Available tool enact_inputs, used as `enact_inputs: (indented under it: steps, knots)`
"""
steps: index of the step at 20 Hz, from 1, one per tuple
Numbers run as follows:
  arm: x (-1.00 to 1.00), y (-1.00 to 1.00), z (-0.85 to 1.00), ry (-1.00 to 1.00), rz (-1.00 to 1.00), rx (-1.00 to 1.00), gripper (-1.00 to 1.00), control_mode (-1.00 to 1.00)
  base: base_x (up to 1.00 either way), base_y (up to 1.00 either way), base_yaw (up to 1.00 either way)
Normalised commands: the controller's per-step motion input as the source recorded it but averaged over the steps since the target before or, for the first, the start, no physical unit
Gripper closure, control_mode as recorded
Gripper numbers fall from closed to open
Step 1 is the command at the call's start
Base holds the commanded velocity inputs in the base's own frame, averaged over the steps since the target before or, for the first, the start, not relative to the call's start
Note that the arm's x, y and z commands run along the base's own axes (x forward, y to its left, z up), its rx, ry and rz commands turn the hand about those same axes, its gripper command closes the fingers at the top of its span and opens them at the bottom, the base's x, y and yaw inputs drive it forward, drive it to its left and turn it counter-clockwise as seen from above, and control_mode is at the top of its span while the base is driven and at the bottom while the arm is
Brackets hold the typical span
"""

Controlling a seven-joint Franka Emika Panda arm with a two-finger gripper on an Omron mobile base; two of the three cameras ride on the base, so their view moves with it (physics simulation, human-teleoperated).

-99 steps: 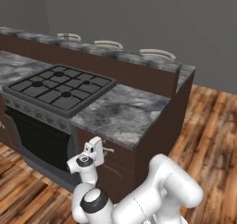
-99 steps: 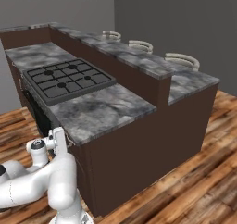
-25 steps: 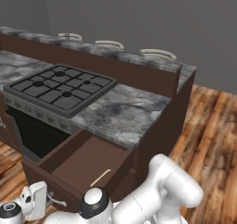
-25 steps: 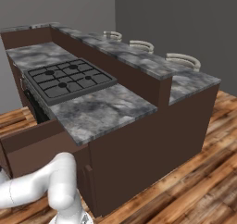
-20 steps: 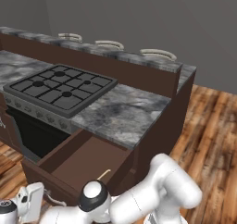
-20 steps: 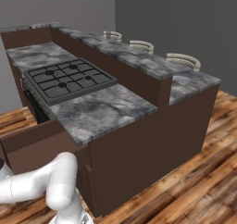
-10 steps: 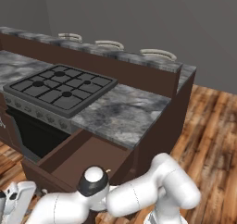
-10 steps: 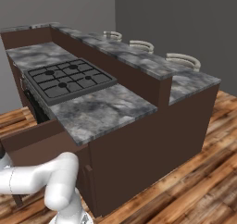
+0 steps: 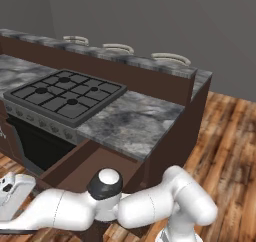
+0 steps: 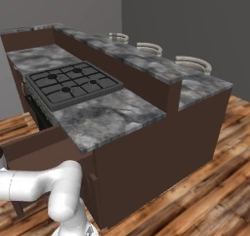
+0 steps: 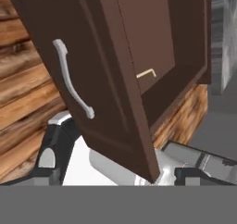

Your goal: Take a straw from the drawer in front and place it inside the glass cup on the dining counter.

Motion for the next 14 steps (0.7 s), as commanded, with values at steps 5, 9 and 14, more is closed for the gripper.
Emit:
enact_inputs:
  steps: [5, 9, 14]
  knots:
    - [0.0, -0.82, 0.73, 0.0, 0.0, 0.31, -1.0, -1.0, 0.0, 0.0, 0.0]
    - [0.0, -0.83, 0.36, 0.04, 0.0, 0.31, -1.0, -1.0, 0.0, 0.0, 0.0]
    - [0.0, -1.0, 0.01, 0.06, 0.0, 0.33, -1.0, -1.0, 0.0, 0.0, 0.0]
